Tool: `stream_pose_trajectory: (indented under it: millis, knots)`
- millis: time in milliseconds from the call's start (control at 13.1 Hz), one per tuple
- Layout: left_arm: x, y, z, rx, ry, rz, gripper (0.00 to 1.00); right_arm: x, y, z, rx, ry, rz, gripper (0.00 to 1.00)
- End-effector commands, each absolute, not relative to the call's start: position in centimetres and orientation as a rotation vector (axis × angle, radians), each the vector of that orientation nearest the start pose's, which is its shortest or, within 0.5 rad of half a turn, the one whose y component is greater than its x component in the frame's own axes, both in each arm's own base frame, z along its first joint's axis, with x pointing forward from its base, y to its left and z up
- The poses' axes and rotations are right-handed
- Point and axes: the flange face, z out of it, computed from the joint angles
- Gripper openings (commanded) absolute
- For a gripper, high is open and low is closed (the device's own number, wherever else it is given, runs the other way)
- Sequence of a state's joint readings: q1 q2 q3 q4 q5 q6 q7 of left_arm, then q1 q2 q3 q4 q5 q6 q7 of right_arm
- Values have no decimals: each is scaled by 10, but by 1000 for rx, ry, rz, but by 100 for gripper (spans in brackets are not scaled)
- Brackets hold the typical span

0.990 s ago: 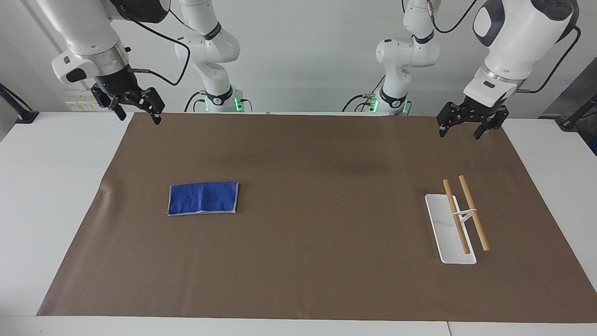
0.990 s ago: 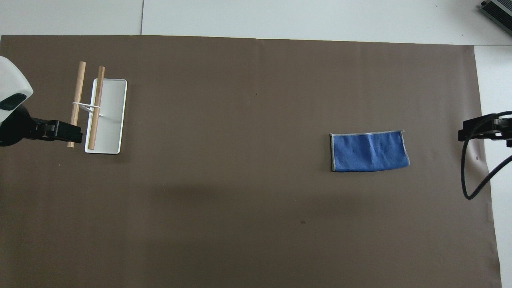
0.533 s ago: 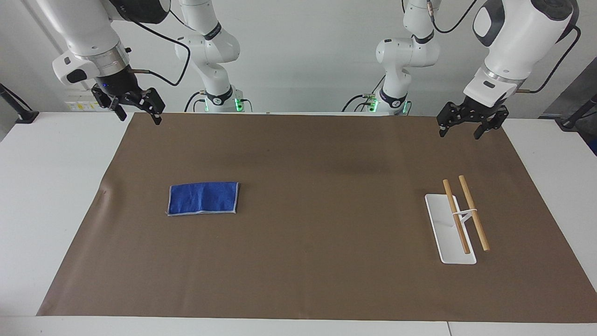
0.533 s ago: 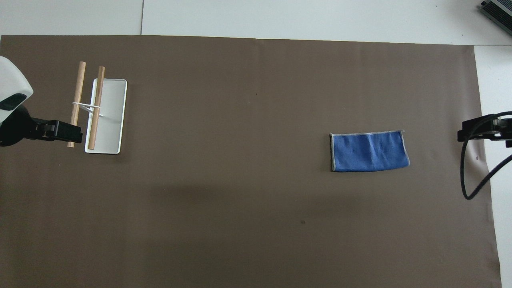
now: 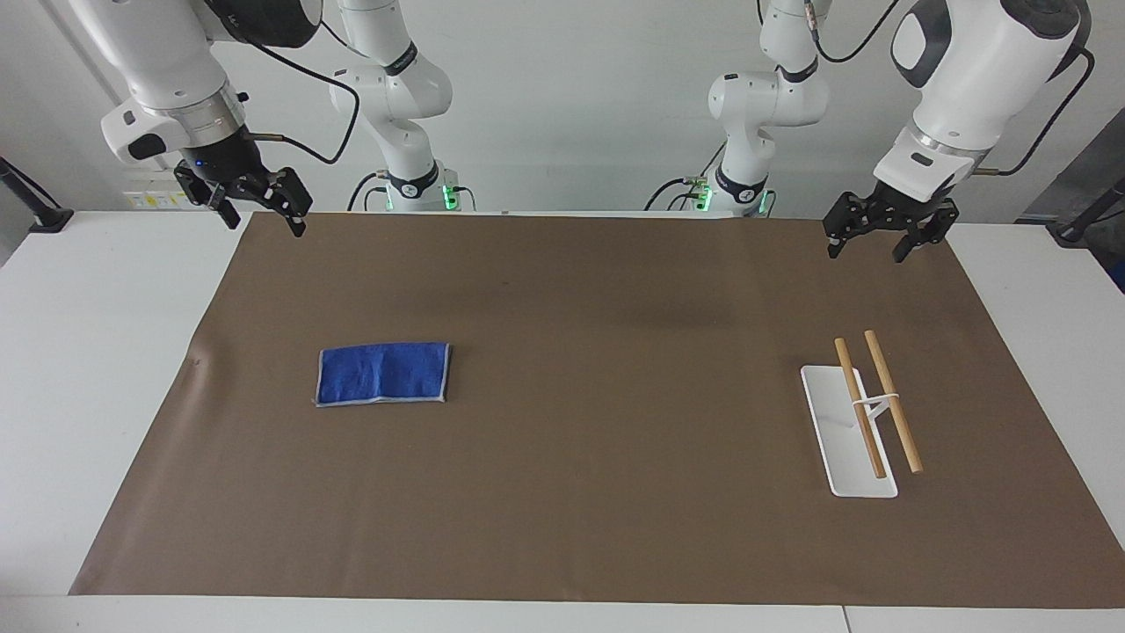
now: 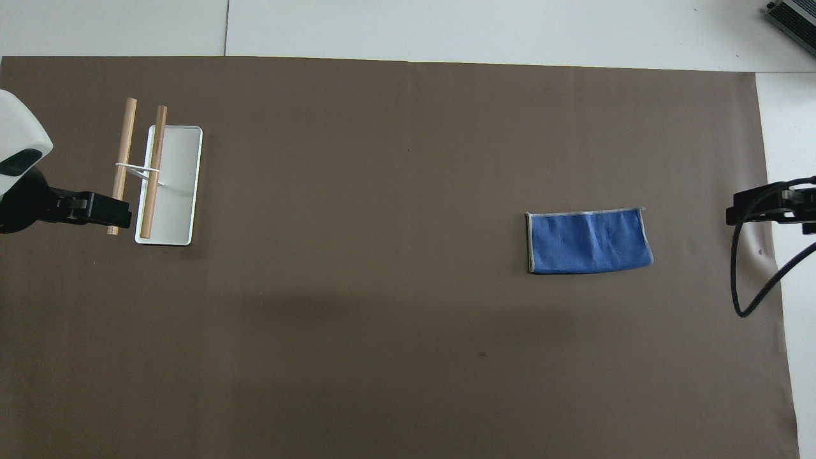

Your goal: Right arm passes towel to left arm to hang

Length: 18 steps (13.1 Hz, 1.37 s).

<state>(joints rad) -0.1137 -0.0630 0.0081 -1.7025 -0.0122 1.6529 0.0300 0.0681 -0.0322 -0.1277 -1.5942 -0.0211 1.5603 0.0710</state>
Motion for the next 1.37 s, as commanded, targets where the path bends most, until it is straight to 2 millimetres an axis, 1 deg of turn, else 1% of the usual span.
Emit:
stream_pose_trajectory:
  millis: [0,76,228,305,381,457,533,761,914,990,1142,1218,1294]
  knots:
    - [530,-55,606,-3125,193,-13,100,537,-17,613,-3139,134,-35,100]
    - [530,-55,606,-3125,193,-13,100,533,-17,604,-3135,130,-75,100]
    - [530,-55,606,-3125,193,-13,100,534,-18,568,-3131,130,-118,100]
    - [530,-55,606,-3125,193,-13,100,540,-11,544,-3131,116,-133,100]
    - [530,-55,606,-3125,193,-13,100,546,0,511,-3130,87,-157,100]
    - [530,-55,606,-3125,193,-13,100,550,6,481,-3130,75,-177,100]
    - [530,-55,606,-3125,193,-13,100,554,13,457,-3131,60,-199,100]
    - [530,-55,606,-3125,193,-13,100,567,16,397,-3143,52,-178,100]
    - [530,-55,606,-3125,193,-13,100,566,16,358,-3134,40,-237,100]
    - [530,-55,606,-3125,193,-13,100,564,16,343,-3133,29,-255,100]
    - [530,-55,606,-3125,193,-13,100,562,23,319,-3121,34,-259,100]
    - [530,-54,606,-3126,191,-13,100,564,23,313,-3120,36,-271,100]
    - [530,-55,606,-3125,193,-13,100,564,23,310,-3119,35,-276,100]
